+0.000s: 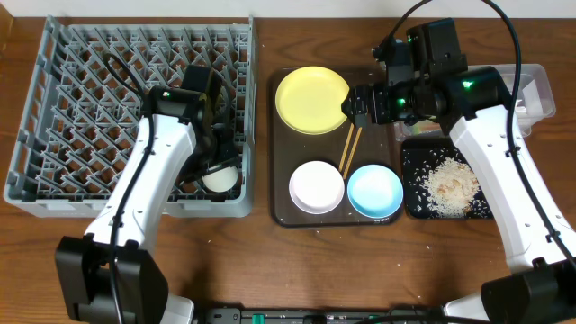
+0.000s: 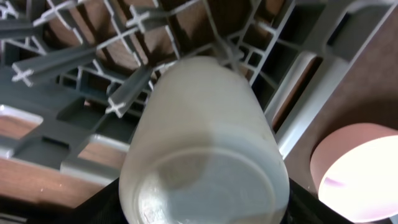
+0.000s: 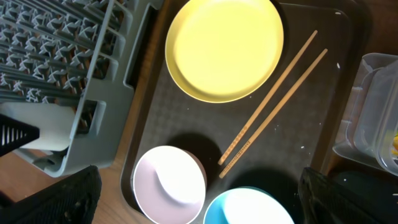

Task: Sort waste into correct bins and load items into the dishwasher
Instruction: 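Lower the white cup into the rack with the left gripper and release, then move the left gripper to the pink-white bowl and grasp its rim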

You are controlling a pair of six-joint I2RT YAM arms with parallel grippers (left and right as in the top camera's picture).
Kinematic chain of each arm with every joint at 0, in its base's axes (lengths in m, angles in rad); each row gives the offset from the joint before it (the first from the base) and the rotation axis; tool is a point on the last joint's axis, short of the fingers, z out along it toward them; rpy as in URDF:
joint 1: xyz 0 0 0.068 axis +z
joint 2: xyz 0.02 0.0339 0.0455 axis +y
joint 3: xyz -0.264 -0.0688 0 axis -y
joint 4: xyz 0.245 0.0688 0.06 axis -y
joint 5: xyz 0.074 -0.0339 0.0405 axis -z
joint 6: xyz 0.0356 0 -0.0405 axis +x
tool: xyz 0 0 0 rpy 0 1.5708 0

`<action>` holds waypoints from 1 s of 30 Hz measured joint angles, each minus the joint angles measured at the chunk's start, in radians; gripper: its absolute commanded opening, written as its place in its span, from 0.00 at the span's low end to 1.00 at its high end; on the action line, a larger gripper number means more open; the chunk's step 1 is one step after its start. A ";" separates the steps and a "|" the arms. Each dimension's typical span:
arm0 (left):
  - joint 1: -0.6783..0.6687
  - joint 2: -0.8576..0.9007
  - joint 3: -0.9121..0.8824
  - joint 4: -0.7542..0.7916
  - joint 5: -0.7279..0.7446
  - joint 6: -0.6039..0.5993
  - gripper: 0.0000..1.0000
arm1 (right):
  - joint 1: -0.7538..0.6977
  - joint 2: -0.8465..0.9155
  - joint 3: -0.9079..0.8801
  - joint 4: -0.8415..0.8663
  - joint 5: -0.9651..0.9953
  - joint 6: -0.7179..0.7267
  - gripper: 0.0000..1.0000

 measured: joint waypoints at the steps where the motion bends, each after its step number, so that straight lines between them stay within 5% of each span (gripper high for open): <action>1: 0.000 0.003 -0.002 0.006 0.000 0.000 0.45 | 0.000 0.000 0.000 0.000 0.000 0.000 0.99; 16: 0.000 0.007 -0.043 0.027 -0.005 0.002 0.78 | 0.000 0.000 0.000 -0.005 0.000 -0.008 0.99; 30: 0.000 0.008 0.066 -0.031 -0.006 0.021 0.81 | 0.000 0.003 0.000 0.039 0.000 -0.009 0.98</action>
